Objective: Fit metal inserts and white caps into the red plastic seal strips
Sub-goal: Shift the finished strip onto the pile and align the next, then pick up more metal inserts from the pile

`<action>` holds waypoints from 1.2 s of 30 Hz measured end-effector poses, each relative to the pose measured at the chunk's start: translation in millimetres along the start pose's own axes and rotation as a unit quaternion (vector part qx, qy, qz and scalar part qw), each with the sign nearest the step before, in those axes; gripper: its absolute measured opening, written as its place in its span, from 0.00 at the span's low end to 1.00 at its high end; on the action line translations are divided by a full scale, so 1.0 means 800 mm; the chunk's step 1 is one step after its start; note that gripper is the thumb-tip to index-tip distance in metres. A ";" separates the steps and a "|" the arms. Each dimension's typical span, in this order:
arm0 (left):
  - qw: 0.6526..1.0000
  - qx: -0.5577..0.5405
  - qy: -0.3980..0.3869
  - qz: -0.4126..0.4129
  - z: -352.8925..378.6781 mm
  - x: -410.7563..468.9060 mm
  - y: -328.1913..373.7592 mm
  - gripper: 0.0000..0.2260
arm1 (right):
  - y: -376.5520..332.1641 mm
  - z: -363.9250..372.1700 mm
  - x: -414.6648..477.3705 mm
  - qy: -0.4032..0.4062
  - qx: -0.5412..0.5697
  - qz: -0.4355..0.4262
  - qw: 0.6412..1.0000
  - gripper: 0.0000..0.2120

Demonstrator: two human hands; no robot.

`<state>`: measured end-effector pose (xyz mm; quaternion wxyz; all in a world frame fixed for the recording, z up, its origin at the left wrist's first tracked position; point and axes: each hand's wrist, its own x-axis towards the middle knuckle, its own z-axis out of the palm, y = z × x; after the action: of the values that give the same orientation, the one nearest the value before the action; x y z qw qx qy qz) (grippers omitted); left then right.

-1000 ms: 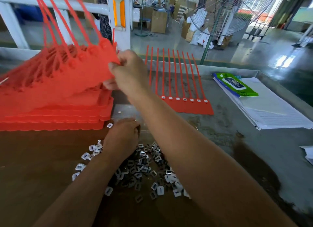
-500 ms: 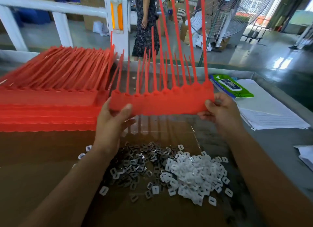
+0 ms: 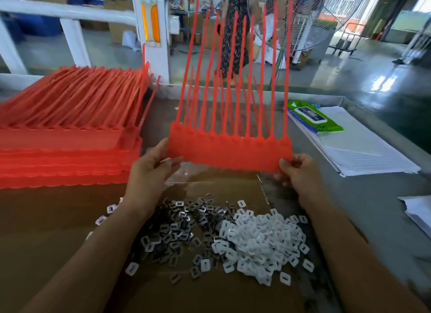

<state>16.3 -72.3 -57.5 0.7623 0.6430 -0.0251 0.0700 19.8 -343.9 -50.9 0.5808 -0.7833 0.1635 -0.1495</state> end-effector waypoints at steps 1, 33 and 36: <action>1.000 0.012 -0.015 -0.014 0.000 0.001 -0.004 0.21 | 0.005 -0.001 0.002 0.009 -0.029 -0.006 1.000 0.03; 0.824 0.552 -0.051 0.120 0.000 -0.015 0.000 0.13 | 0.009 -0.004 -0.001 0.040 -0.354 -0.120 0.927 0.13; 0.819 0.557 -0.053 0.126 0.002 -0.015 0.000 0.15 | 0.001 -0.006 -0.006 0.032 -0.356 -0.133 0.924 0.14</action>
<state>4.5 -74.8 -59.1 0.2559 0.9519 -0.1035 0.1333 13.1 -346.0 -50.6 0.2329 -0.9478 0.1194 -0.1824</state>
